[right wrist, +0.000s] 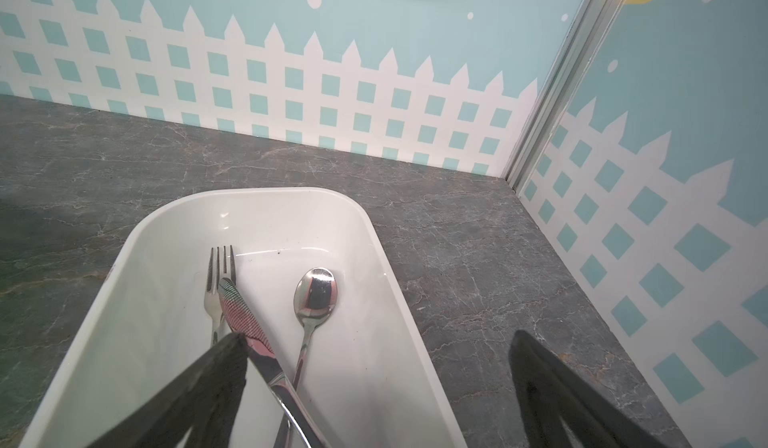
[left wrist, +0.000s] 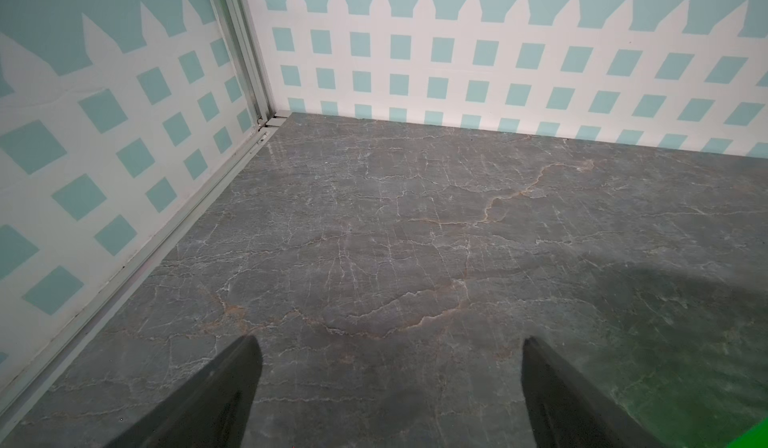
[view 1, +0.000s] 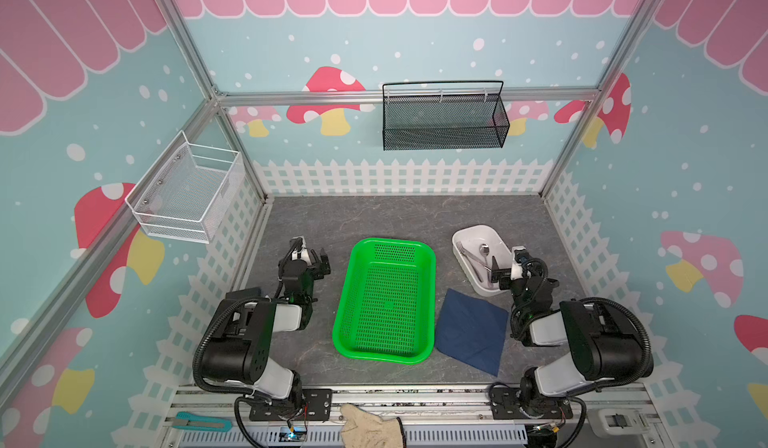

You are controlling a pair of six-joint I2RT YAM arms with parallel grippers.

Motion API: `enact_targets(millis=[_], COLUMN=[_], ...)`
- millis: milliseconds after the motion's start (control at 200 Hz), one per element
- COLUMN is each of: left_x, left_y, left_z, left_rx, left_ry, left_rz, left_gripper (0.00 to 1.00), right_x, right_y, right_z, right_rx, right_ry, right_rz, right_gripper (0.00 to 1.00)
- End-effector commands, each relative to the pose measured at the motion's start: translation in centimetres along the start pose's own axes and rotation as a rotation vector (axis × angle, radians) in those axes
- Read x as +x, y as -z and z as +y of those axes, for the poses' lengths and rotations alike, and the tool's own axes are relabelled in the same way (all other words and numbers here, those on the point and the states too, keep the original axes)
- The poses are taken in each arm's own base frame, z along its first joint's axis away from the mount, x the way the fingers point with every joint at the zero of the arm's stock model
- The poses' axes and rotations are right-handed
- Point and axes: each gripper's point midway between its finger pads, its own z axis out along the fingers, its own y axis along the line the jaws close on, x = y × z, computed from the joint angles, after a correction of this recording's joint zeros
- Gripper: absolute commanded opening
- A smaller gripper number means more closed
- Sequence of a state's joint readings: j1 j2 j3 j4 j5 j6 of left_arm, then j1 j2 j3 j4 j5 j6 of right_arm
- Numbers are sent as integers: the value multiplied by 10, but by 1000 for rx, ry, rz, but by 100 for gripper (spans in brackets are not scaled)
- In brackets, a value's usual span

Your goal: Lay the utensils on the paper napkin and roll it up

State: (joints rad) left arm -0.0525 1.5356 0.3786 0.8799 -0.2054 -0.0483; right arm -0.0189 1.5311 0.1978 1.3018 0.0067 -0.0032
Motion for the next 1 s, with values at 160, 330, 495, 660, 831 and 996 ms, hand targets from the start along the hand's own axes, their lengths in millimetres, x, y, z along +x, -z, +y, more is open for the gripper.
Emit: enact_targets(millis=[160, 330, 495, 660, 831, 996], left_x=[-6, -7, -7, -7, -6, -7], left_y=[-3, -3, -3, -3, -3, -2], left_z=[0, 0, 0, 0, 0, -2], left_rx=[4, 3, 4, 4, 5, 18], left_ry=[-5, -5, -5, -5, -6, -8], left_rz=[-12, -12, -12, -12, -10, -17], left_gripper=[99, 99, 99, 99, 99, 99], right_x=[-6, -7, -7, -7, -7, -6], right_y=[-2, -2, -2, -2, -2, -3], right_z=[0, 0, 0, 0, 0, 0], right_rx=[-3, -2, -2, -2, -2, -4], right_ry=[4, 4, 4, 4, 3, 0], right_rz=[-20, -22, -21, -22, -21, -19], right_gripper=[100, 100, 100, 99, 100, 100])
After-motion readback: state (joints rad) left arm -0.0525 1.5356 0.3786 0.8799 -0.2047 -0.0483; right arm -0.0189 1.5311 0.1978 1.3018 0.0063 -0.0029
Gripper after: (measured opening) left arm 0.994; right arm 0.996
